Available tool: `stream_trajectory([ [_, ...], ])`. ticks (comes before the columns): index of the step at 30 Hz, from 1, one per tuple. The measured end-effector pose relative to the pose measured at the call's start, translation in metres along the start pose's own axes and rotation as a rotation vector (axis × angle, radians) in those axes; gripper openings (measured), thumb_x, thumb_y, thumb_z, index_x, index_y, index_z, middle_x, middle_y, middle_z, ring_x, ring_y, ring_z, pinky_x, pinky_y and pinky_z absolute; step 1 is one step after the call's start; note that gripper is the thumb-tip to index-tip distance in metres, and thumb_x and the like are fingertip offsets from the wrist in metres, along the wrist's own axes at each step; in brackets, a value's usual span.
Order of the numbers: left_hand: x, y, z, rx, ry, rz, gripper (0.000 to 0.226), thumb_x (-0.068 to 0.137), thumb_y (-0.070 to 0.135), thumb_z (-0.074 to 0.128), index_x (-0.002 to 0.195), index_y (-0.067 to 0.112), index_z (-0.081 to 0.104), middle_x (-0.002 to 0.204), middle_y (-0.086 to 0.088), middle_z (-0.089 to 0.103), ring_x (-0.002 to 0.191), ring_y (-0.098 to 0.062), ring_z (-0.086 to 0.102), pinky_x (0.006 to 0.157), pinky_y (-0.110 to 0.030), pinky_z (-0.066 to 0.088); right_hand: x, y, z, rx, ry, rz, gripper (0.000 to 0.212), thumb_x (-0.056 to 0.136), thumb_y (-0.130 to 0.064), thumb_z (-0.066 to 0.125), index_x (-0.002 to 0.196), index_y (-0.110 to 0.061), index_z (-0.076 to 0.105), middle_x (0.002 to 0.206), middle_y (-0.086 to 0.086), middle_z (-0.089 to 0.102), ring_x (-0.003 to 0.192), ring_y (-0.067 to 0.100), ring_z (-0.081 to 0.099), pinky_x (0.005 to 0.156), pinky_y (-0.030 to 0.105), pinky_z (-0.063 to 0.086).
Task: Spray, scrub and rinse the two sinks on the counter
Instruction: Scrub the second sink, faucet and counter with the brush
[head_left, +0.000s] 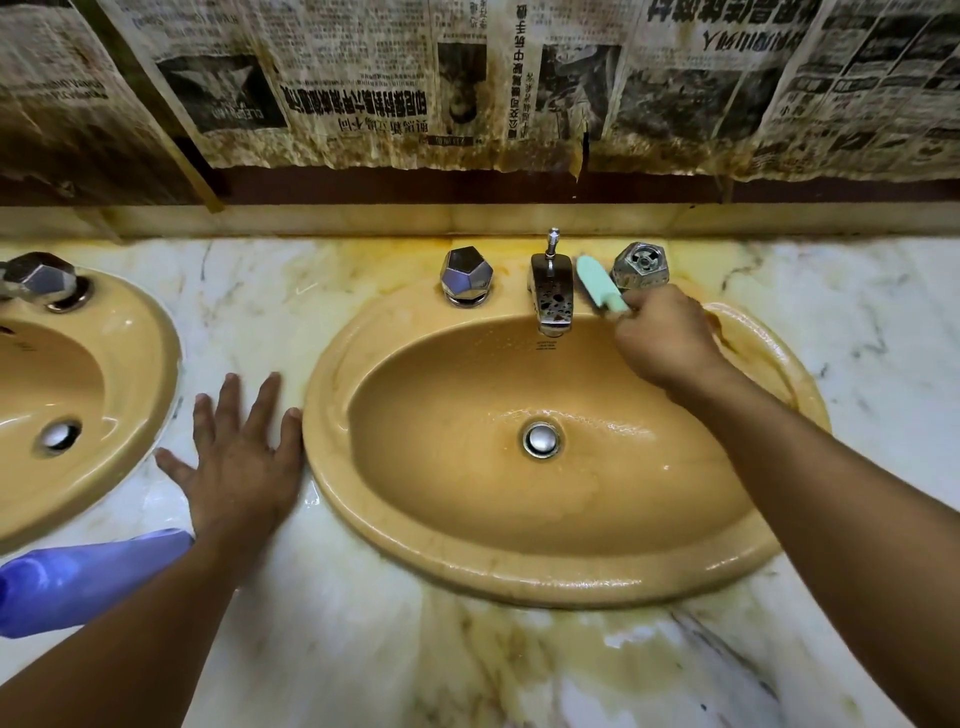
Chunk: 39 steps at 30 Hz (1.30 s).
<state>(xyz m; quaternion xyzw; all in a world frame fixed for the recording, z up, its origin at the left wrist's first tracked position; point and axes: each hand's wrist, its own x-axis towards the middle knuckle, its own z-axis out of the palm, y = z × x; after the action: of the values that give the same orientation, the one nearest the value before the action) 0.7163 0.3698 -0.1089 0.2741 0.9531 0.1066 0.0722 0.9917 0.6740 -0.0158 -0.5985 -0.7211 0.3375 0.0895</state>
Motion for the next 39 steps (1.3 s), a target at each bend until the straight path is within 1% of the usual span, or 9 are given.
stream_trajectory([
  [4, 0.0, 0.0, -0.001, 0.007, -0.007, 0.009, 0.057, 0.104, 0.064, 0.024, 0.159, 0.054, 0.013, 0.172, 0.011, 0.006, 0.159, -0.017, -0.003, 0.118, -0.073, -0.002, 0.015, -0.024, 0.022, -0.014, 0.117, -0.003, 0.032, 0.102, -0.011, 0.056, 0.131, -0.004, 0.065, 0.102, 0.009, 0.055, 0.077, 0.025, 0.057, 0.06, 0.031, 0.043],
  [8, 0.002, -0.001, -0.001, 0.002, -0.005, 0.005, 0.057, 0.104, 0.065, 0.024, 0.159, 0.054, 0.014, 0.172, 0.011, 0.006, 0.159, -0.017, -0.003, 0.118, -0.073, -0.002, -0.002, -0.004, 0.013, 0.161, 0.025, 0.058, 0.036, 0.102, -0.015, 0.054, 0.137, -0.009, 0.062, 0.102, 0.01, 0.066, 0.076, 0.029, 0.064, 0.058, 0.039, 0.054],
  [11, 0.002, -0.001, -0.001, 0.003, -0.011, 0.005, 0.056, 0.104, 0.064, 0.024, 0.159, 0.054, 0.014, 0.172, 0.011, 0.006, 0.159, -0.018, -0.003, 0.117, -0.074, -0.002, -0.029, 0.022, -0.001, 0.291, -0.122, 0.099, 0.035, 0.106, -0.014, 0.05, 0.138, -0.014, 0.062, 0.085, 0.011, 0.061, 0.063, 0.023, 0.052, 0.049, 0.031, 0.04],
  [14, 0.002, 0.001, -0.001, 0.0, -0.005, 0.007, 0.055, 0.105, 0.062, 0.026, 0.159, 0.053, 0.015, 0.172, 0.011, 0.007, 0.159, -0.018, -0.002, 0.117, -0.074, -0.002, -0.015, 0.011, -0.004, 0.45, -0.108, 0.156, 0.026, 0.106, -0.009, 0.047, 0.121, -0.008, 0.068, 0.073, 0.008, 0.051, 0.053, 0.018, 0.041, 0.044, 0.025, 0.029],
  [19, -0.001, 0.002, -0.001, -0.007, 0.003, 0.001, 0.054, 0.106, 0.06, 0.029, 0.158, 0.053, 0.016, 0.172, 0.011, 0.008, 0.159, -0.018, -0.002, 0.117, -0.074, -0.002, 0.026, -0.024, 0.01, 0.435, -0.046, 0.13, 0.03, 0.105, -0.013, 0.047, 0.126, -0.01, 0.067, 0.074, 0.004, 0.054, 0.049, 0.016, 0.042, 0.04, 0.023, 0.032],
  [25, 0.001, 0.002, -0.001, 0.002, -0.006, 0.002, 0.055, 0.106, 0.061, 0.026, 0.159, 0.054, 0.014, 0.172, 0.012, 0.006, 0.159, -0.017, -0.004, 0.117, -0.073, -0.003, 0.008, 0.001, -0.031, 0.621, -0.32, 0.308, 0.023, 0.107, -0.011, 0.039, 0.104, -0.011, 0.061, 0.061, 0.0, 0.038, 0.04, 0.007, 0.021, 0.035, 0.017, 0.018],
  [30, 0.001, 0.001, -0.001, -0.001, -0.003, 0.01, 0.055, 0.106, 0.061, 0.026, 0.159, 0.054, 0.015, 0.172, 0.011, 0.006, 0.159, -0.018, -0.003, 0.117, -0.073, -0.004, 0.027, -0.03, -0.007, 0.666, -0.149, 0.331, 0.031, 0.103, -0.006, 0.036, 0.113, -0.006, 0.065, 0.062, 0.001, 0.042, 0.038, 0.008, 0.024, 0.035, 0.019, 0.02],
  [34, 0.002, -0.001, 0.001, -0.001, -0.007, 0.004, 0.055, 0.105, 0.061, 0.028, 0.158, 0.054, 0.016, 0.172, 0.012, 0.007, 0.159, -0.017, -0.002, 0.117, -0.074, -0.003, 0.035, -0.036, 0.002, 0.701, -0.127, 0.342, 0.036, 0.1, -0.005, 0.034, 0.119, -0.006, 0.064, 0.062, 0.001, 0.042, 0.039, 0.009, 0.025, 0.035, 0.018, 0.021],
  [39, 0.001, 0.0, -0.003, -0.014, -0.022, 0.012, 0.054, 0.105, 0.063, 0.027, 0.158, 0.054, 0.017, 0.172, 0.011, 0.007, 0.159, -0.018, -0.003, 0.116, -0.074, -0.004, -0.028, 0.02, -0.009, 0.744, -0.312, 0.343, 0.027, 0.107, -0.013, 0.04, 0.11, -0.012, 0.067, 0.061, 0.0, 0.037, 0.042, 0.008, 0.021, 0.037, 0.018, 0.018],
])
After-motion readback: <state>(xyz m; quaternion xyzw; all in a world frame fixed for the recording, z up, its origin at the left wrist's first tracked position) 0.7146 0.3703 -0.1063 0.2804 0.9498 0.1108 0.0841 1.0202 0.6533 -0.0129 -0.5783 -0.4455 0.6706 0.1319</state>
